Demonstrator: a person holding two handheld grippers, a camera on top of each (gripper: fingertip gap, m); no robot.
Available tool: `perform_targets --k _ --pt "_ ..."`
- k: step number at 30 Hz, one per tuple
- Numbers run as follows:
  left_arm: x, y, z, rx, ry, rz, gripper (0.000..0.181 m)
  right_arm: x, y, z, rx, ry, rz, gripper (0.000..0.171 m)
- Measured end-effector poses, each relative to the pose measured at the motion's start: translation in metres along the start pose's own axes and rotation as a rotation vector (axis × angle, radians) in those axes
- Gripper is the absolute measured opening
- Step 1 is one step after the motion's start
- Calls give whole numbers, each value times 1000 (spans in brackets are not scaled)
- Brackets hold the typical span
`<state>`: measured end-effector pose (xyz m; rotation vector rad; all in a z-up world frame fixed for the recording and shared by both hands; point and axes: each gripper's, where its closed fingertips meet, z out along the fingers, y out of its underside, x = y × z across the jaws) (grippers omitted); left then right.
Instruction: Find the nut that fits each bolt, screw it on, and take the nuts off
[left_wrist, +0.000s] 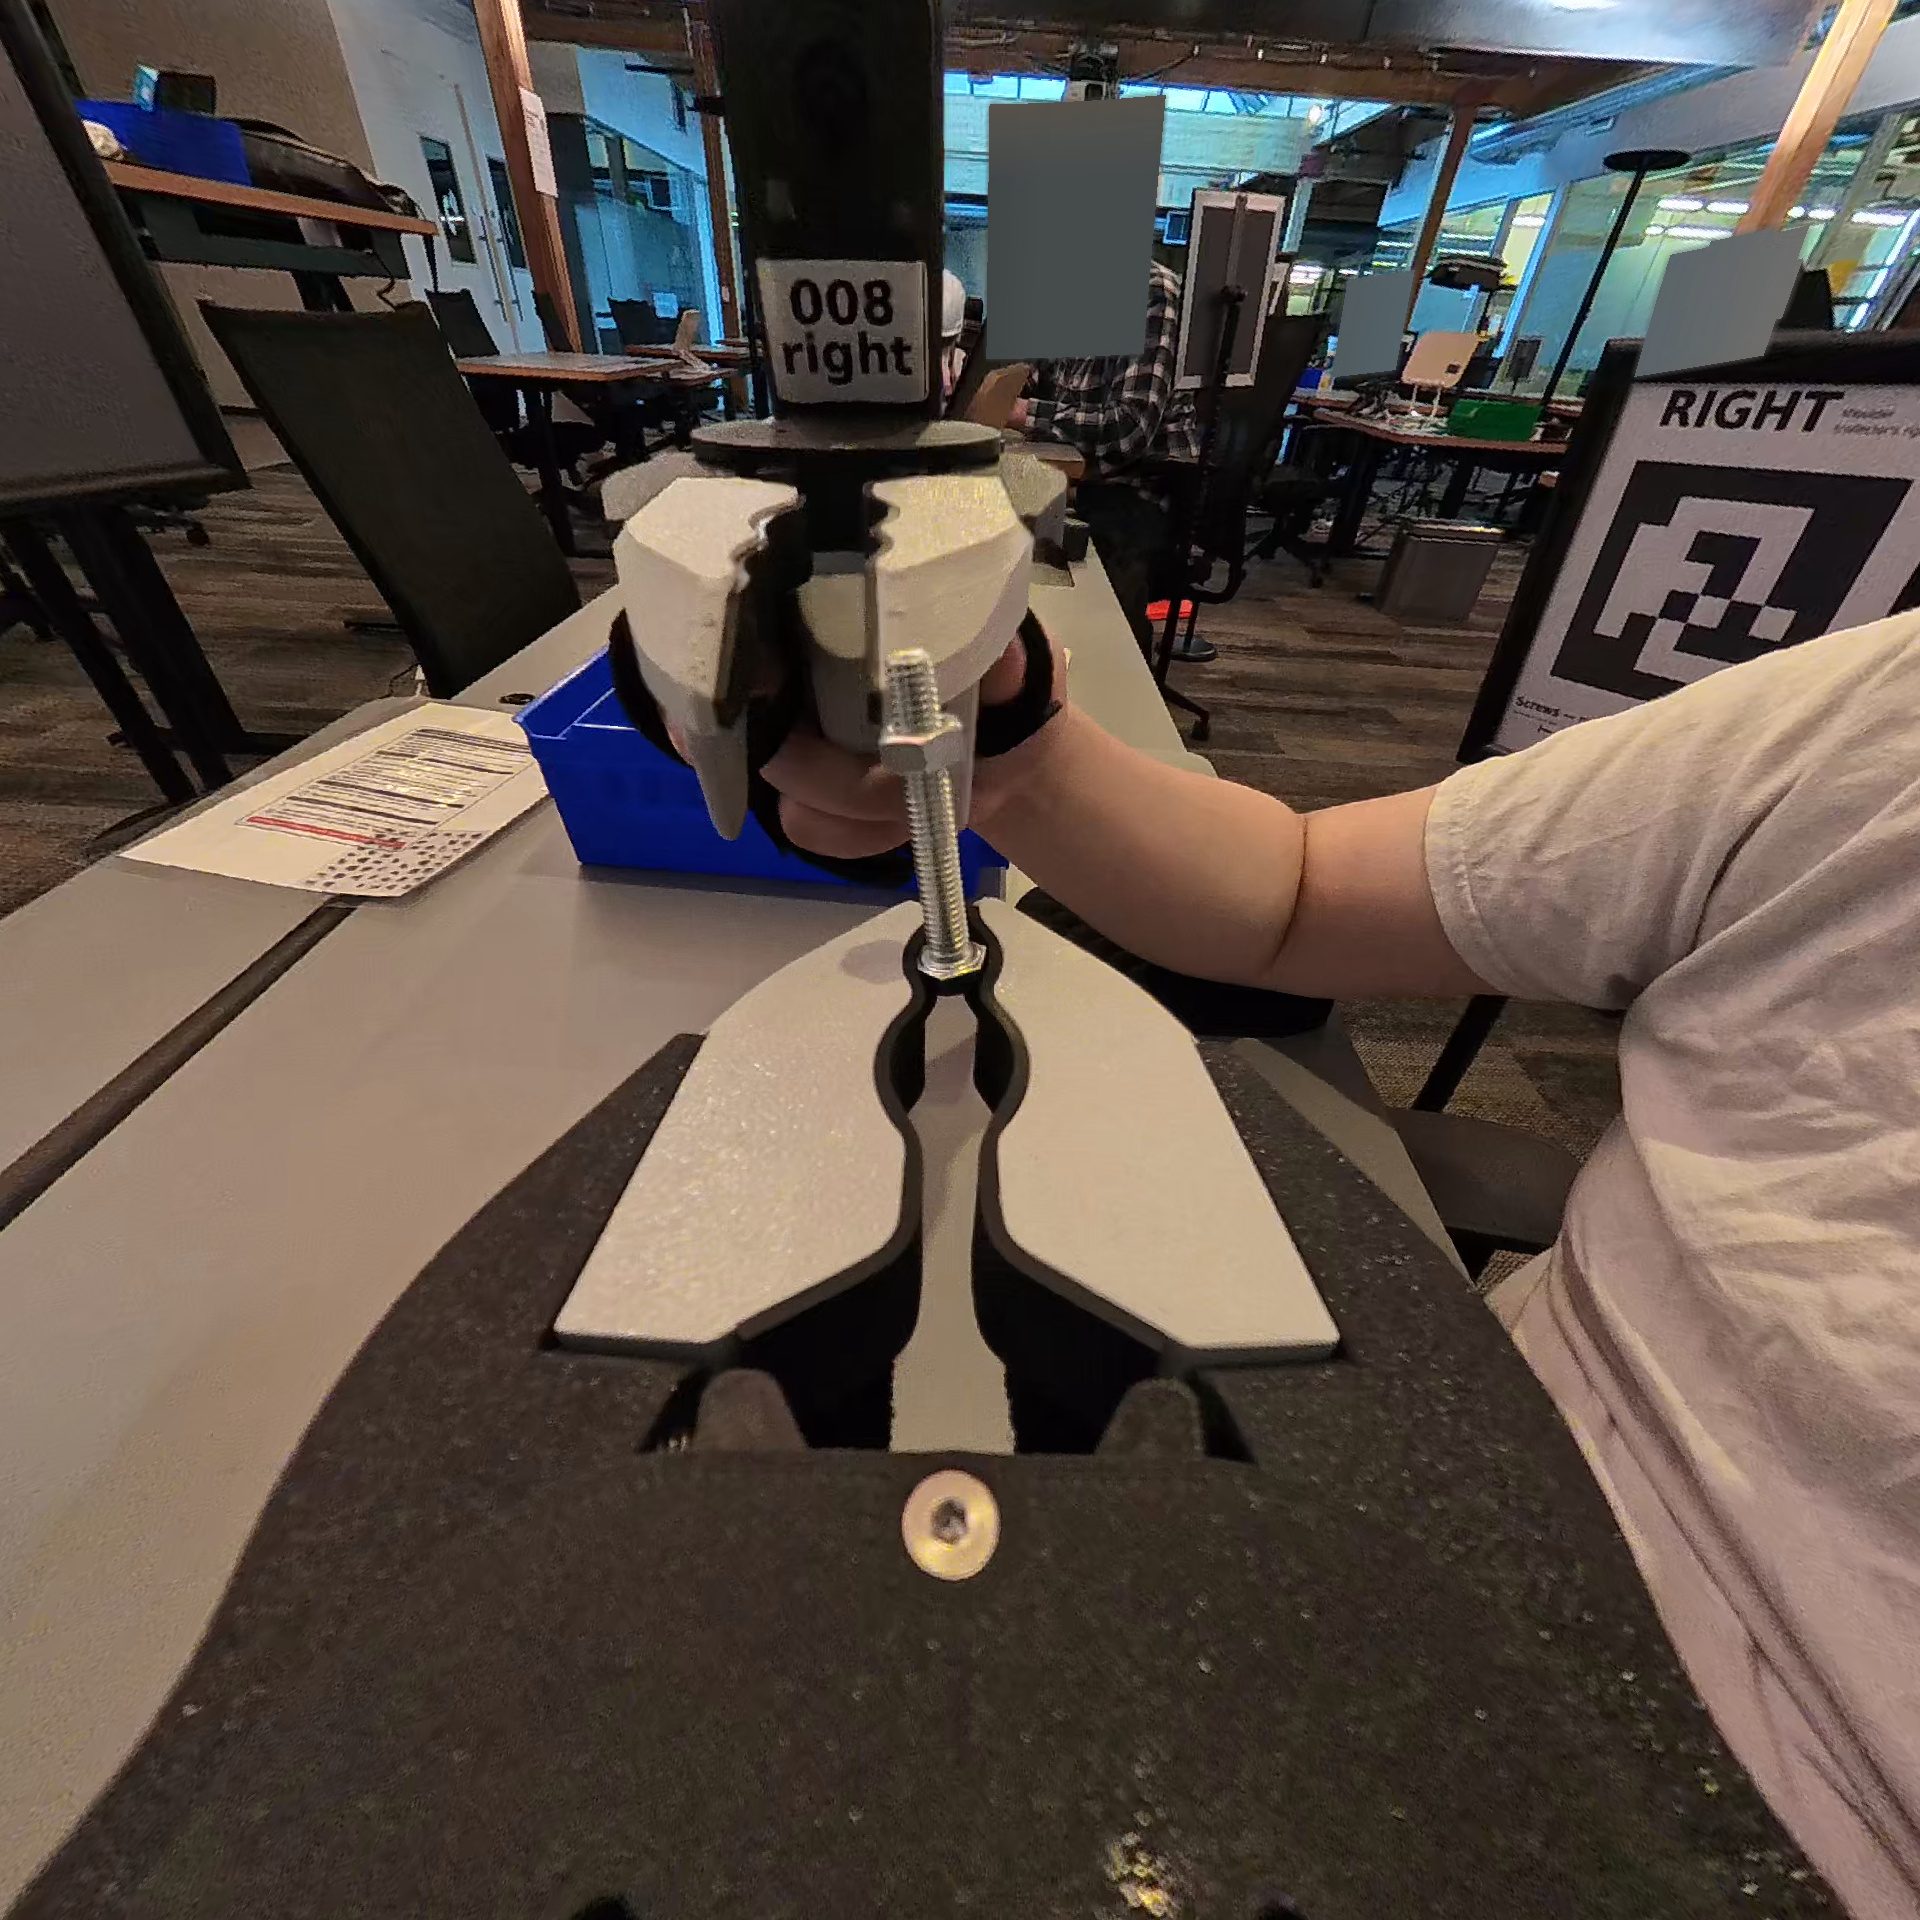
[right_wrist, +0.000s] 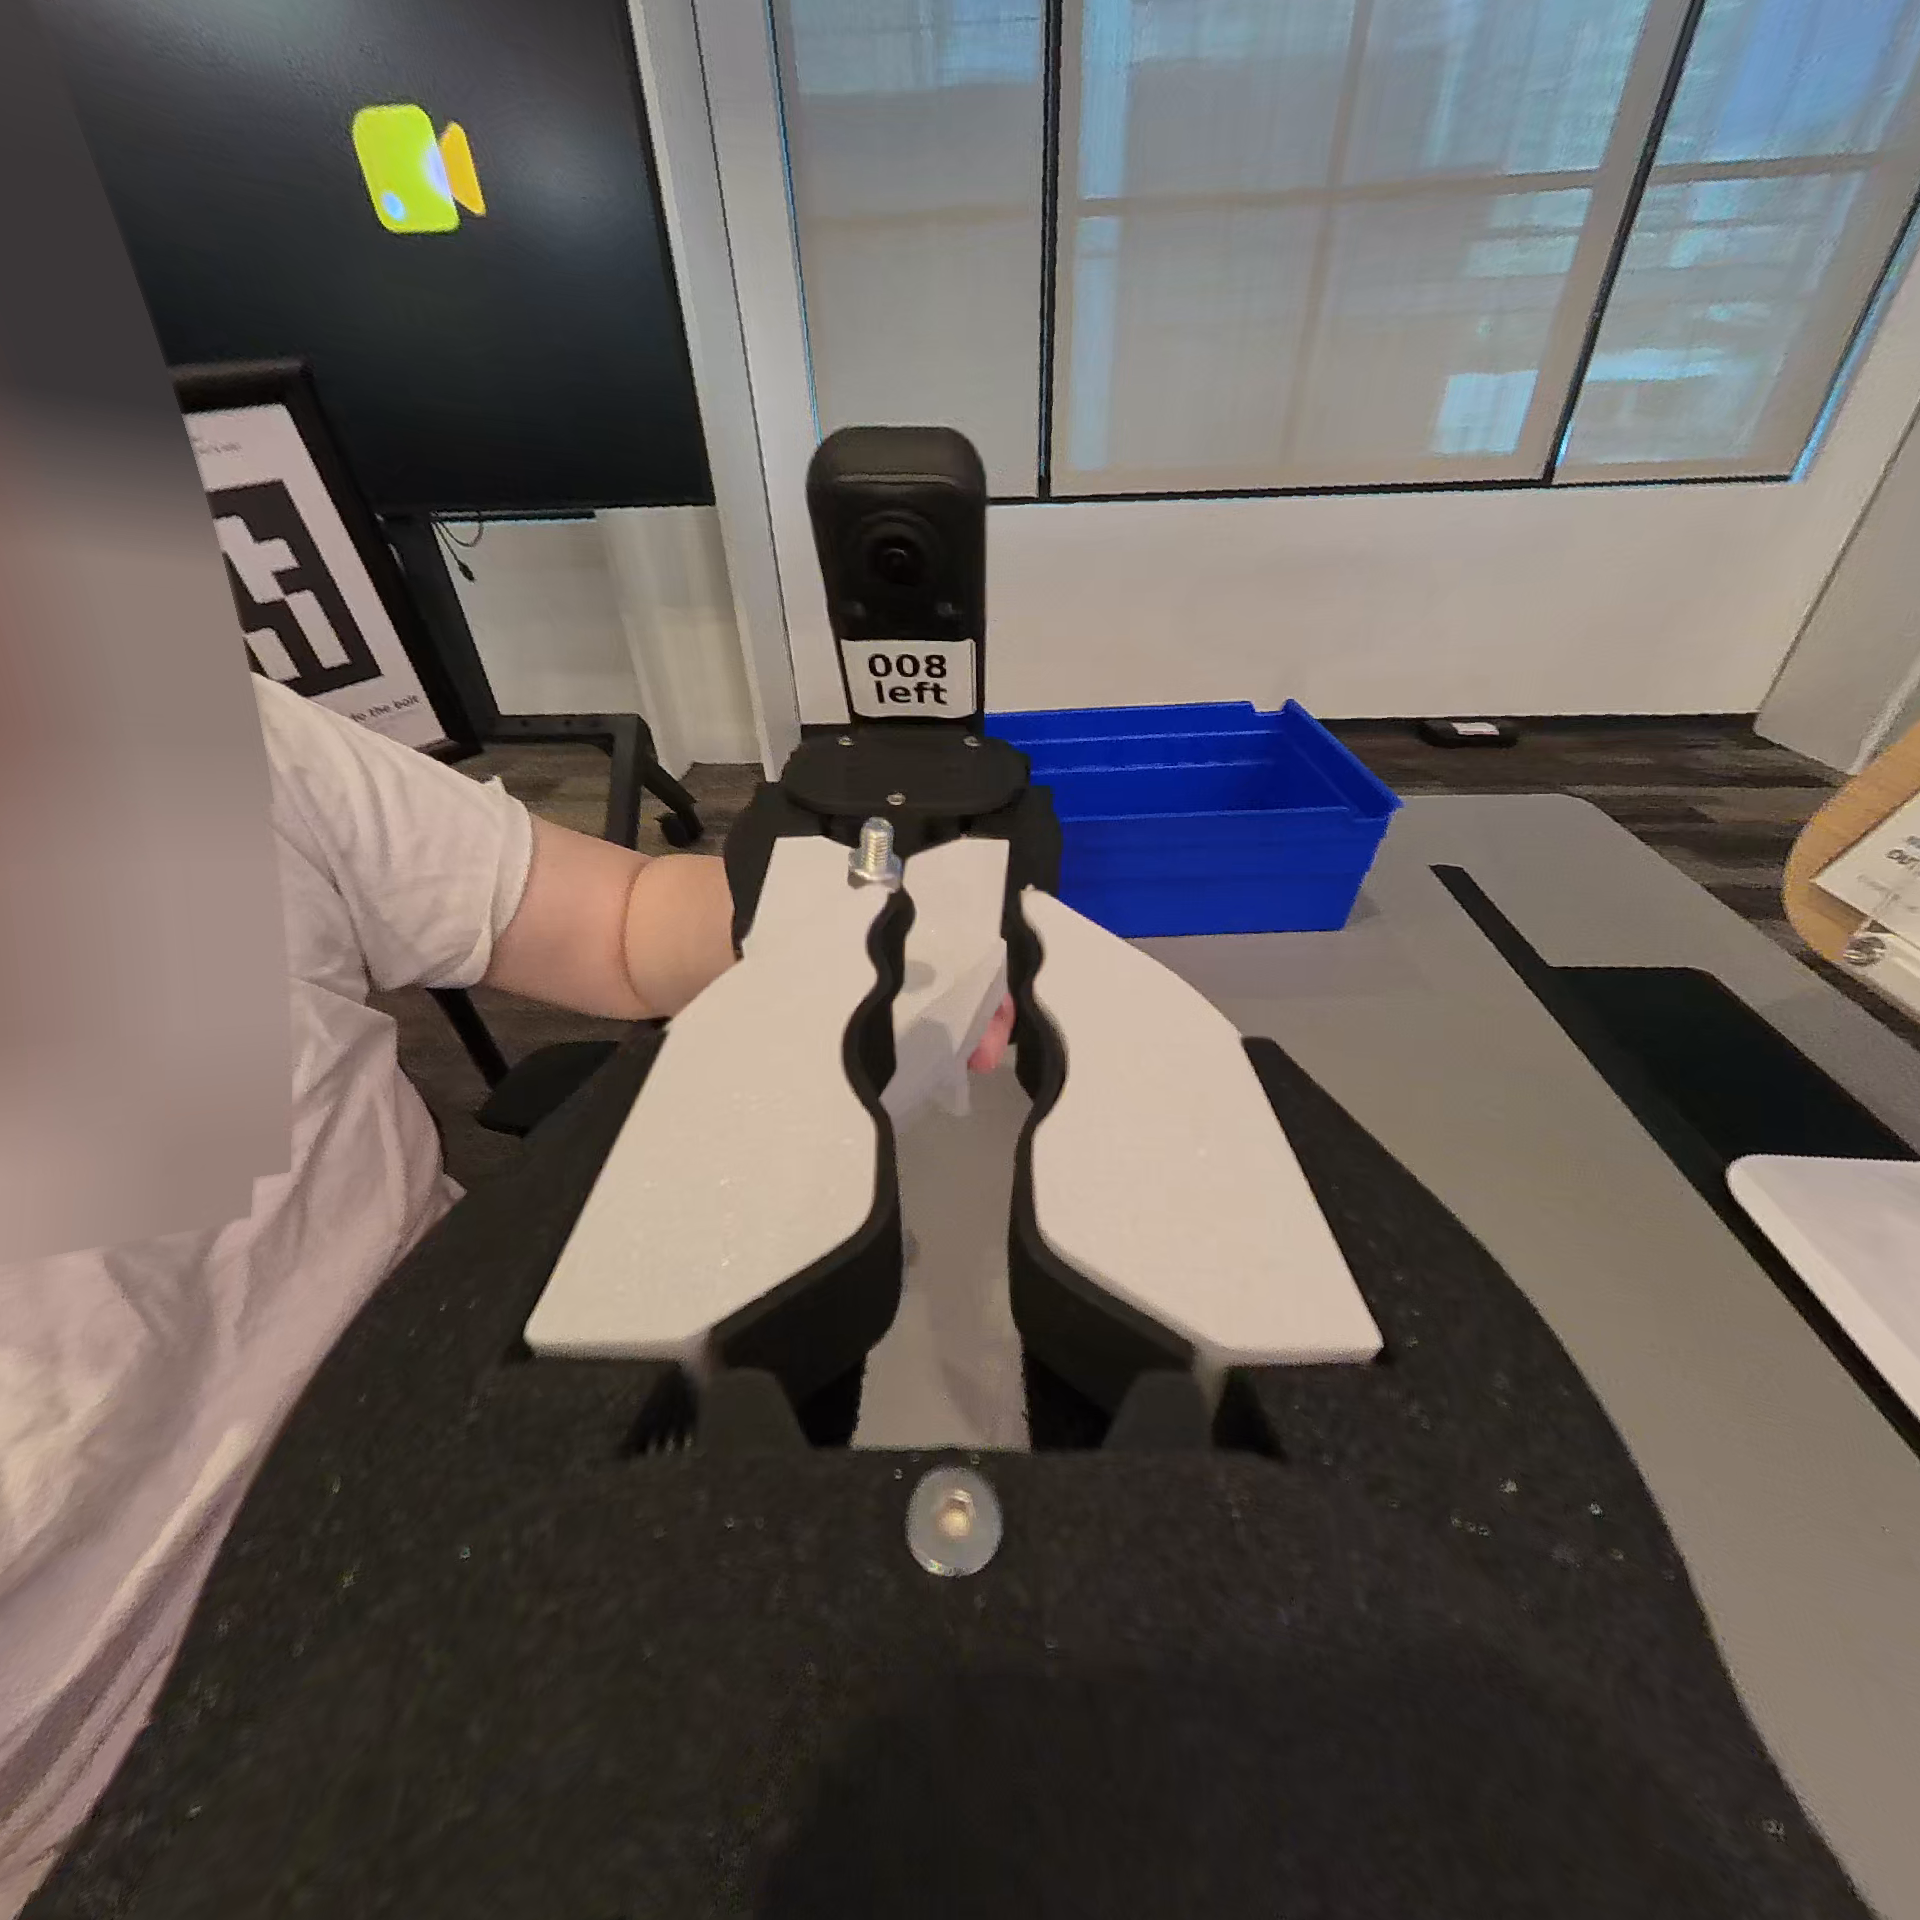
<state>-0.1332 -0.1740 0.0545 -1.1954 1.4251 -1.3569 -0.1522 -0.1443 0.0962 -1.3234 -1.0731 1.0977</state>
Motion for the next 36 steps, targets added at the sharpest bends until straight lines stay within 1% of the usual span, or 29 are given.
perform_targets --k 6,10,13,15,20,24,28,32,36 --pt "0 2 2 -8 5 -6 3 -18 -1 11 -17 -38 -54 20" --pt "2 0 1 -1 5 3 3 -11 4 10 -37 -14 -48 21" --pt "4 -3 0 10 14 -2 3 -4 1 4 -2 -16 2 18" --pt "3 -2 0 5 8 3 3 -7 -1 3 8 -44 20 18" --pt "3 0 1 -1 13 -1 3 -20 -5 9 6 -60 -32 18" --pt "4 -2 1 5 13 2 3 -14 0 10 -18 -24 -50 19" --pt "6 -5 0 15 22 -1 3 -2 -1 1 13 -13 3 16" --pt "7 -3 1 6 22 3 3 -15 -8 3 39 -66 -3 17" --pt "7 -1 2 1 24 1 3 -24 -5 10 4 -75 -42 21"
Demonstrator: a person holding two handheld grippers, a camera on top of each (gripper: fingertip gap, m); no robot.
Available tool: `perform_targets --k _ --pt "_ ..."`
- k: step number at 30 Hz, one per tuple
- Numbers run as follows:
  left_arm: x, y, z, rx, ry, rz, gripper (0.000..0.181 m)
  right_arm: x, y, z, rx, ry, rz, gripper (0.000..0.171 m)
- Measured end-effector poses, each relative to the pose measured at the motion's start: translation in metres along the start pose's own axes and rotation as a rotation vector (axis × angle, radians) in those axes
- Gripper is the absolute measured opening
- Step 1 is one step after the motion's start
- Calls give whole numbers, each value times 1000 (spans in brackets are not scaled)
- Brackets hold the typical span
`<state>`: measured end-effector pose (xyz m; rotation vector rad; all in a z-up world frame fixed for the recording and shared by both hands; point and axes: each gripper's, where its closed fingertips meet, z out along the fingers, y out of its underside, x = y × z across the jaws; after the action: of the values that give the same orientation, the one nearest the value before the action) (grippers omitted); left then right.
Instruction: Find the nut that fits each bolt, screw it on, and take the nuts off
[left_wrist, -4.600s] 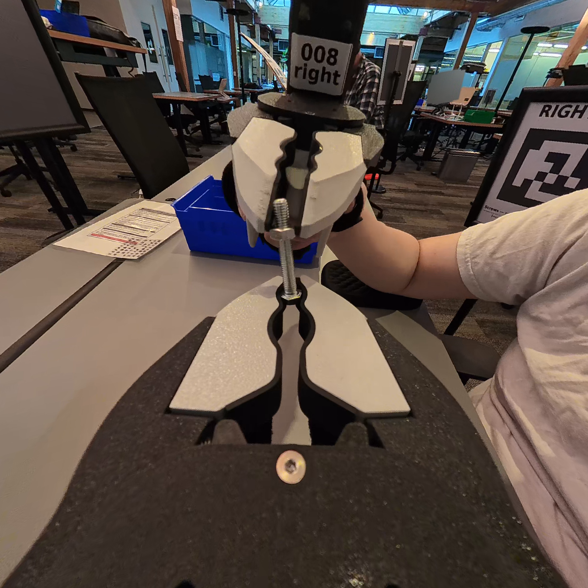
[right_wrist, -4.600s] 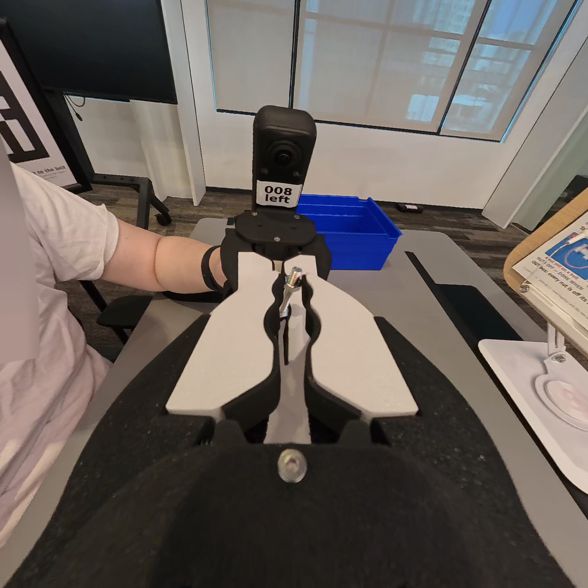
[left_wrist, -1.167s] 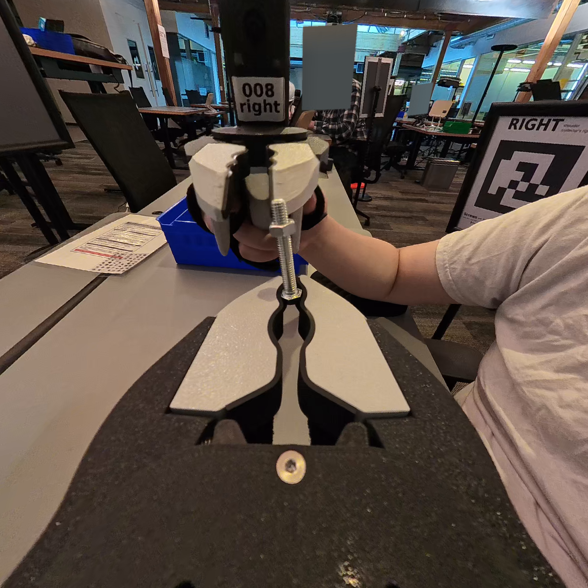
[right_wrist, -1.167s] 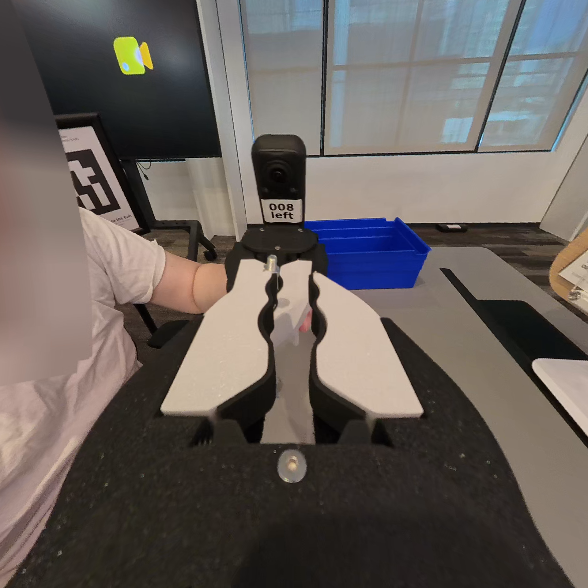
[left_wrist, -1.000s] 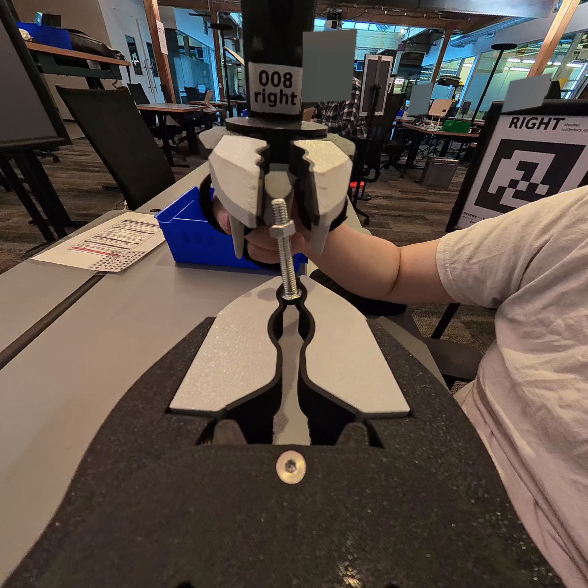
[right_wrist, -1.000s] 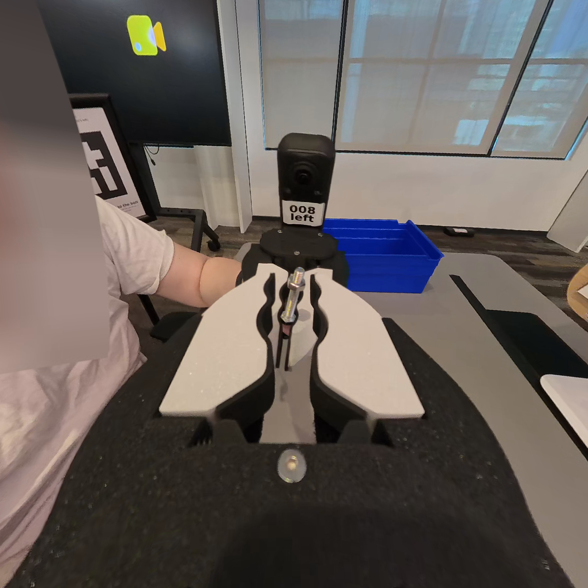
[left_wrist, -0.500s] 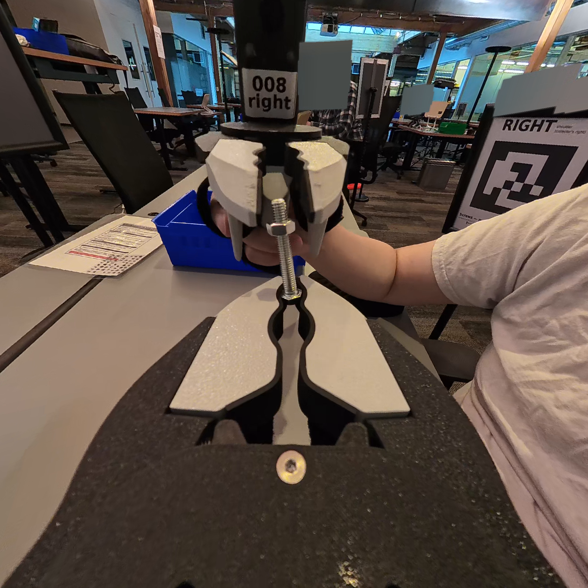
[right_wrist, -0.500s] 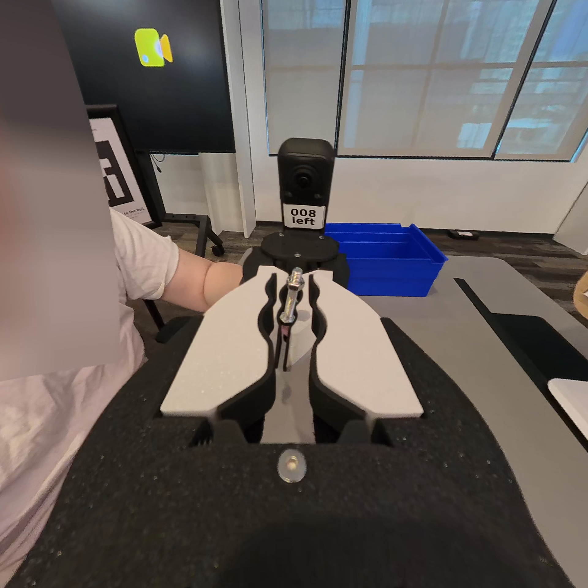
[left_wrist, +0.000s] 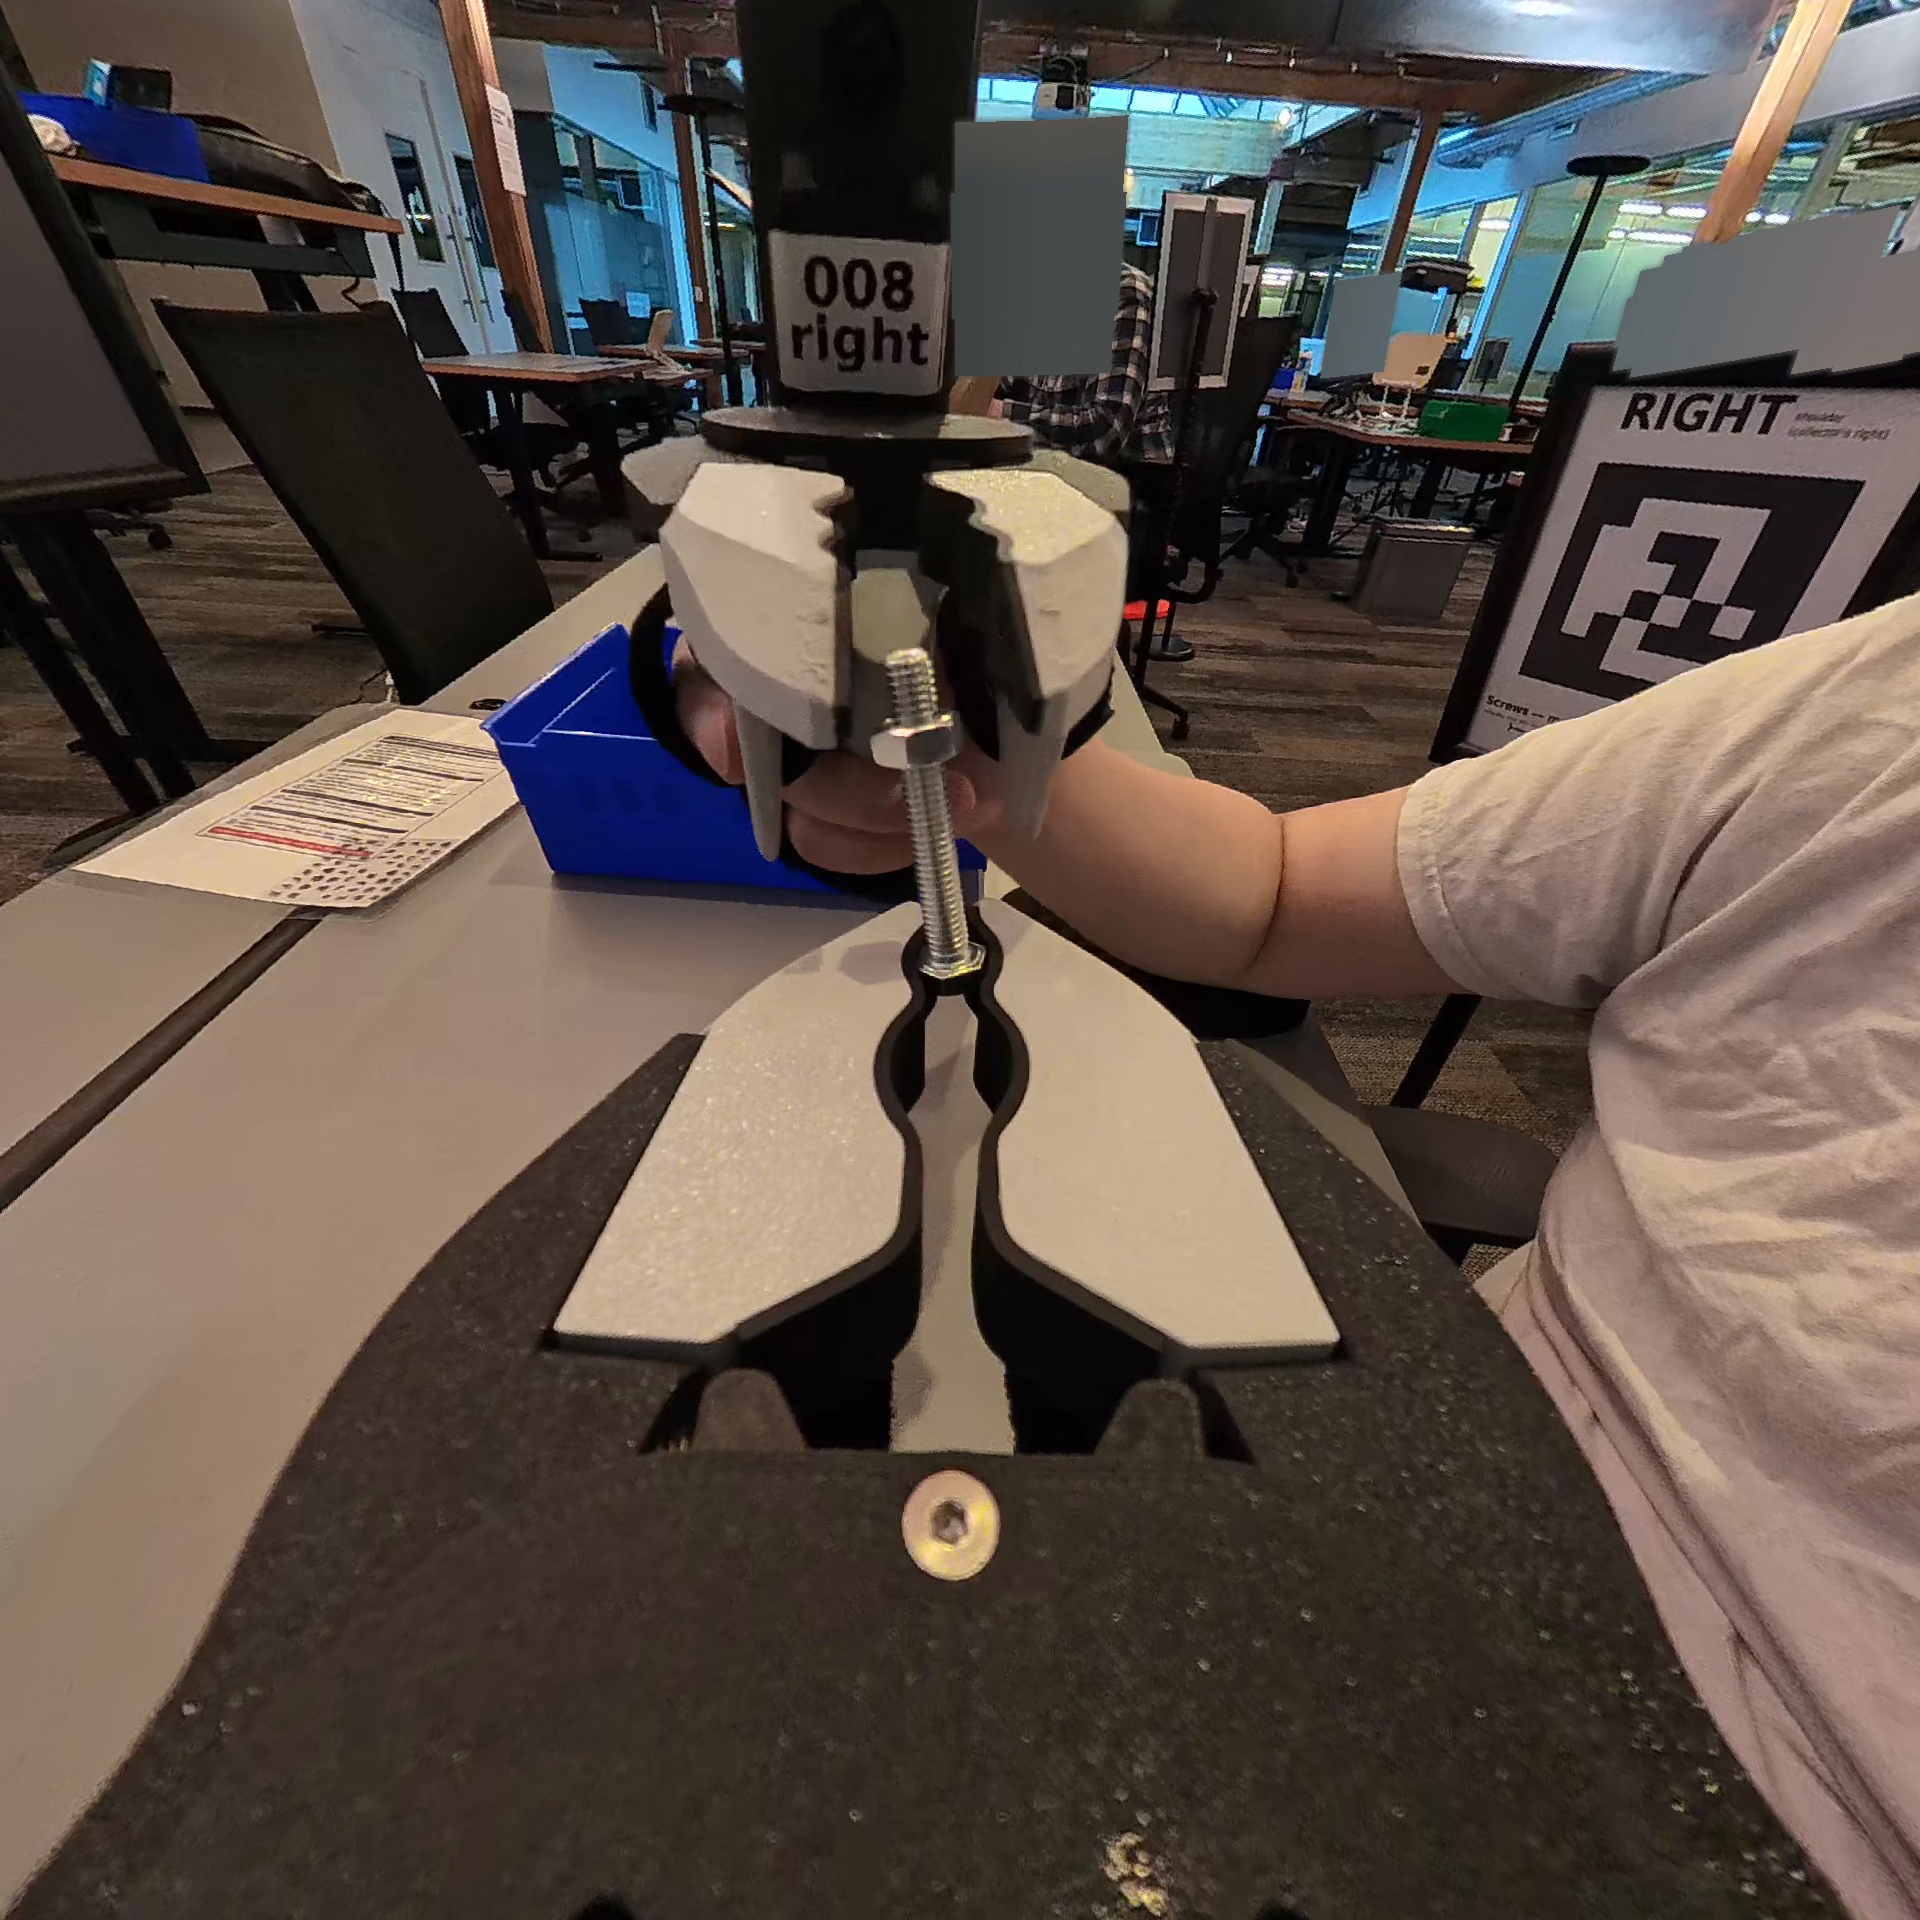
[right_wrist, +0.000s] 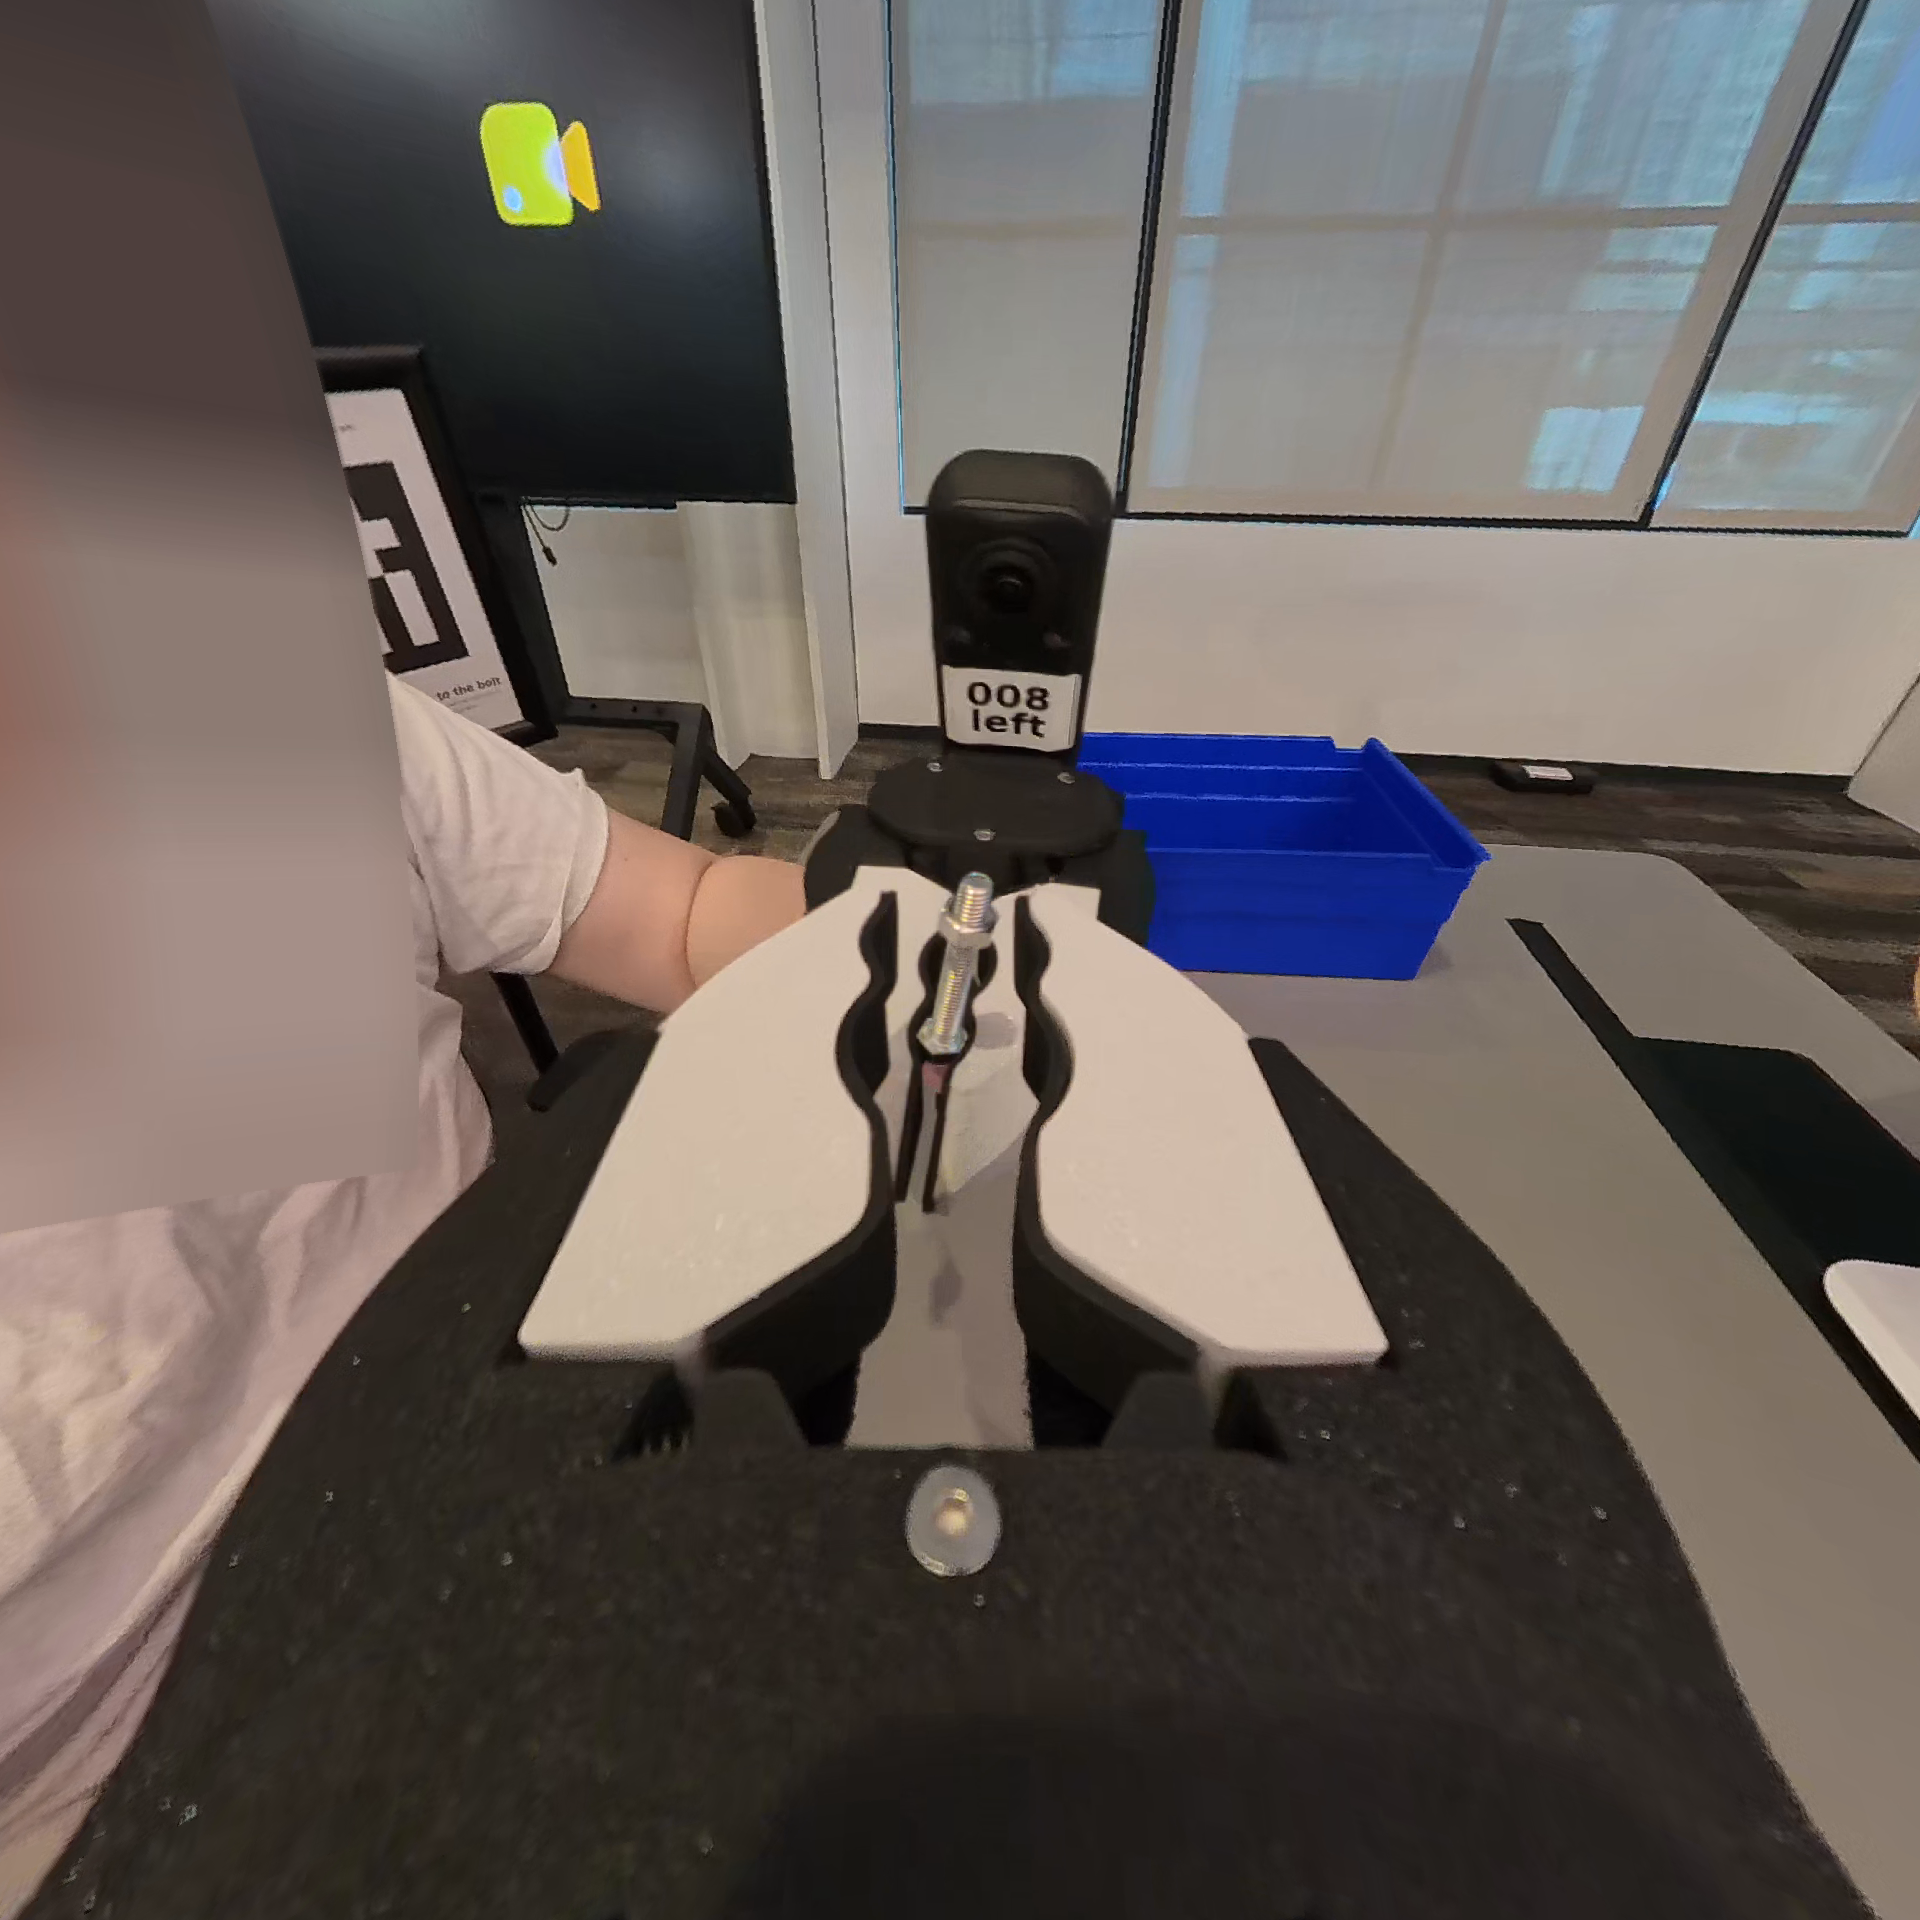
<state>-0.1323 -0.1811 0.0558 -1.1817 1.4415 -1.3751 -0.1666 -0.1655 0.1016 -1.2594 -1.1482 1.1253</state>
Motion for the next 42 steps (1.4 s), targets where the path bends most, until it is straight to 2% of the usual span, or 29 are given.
perform_targets --k 7,13,18,23,35,42 --pt "1 -4 -2 11 -4 5 3 19 0 -14 33 44 50 18" --pt "0 -2 -1 4 -2 4 3 3 -4 -6 39 -21 51 19" --pt "1 -2 0 5 1 5 3 5 3 -1 -10 23 3 19" --pt "1 -4 -2 15 4 -2 3 16 2 -10 33 22 79 17" --pt "3 -6 -2 19 4 9 3 -4 -9 -2 33 6 -5 17" --pt "5 -6 -1 22 10 12 3 13 -2 -9 31 38 48 17"
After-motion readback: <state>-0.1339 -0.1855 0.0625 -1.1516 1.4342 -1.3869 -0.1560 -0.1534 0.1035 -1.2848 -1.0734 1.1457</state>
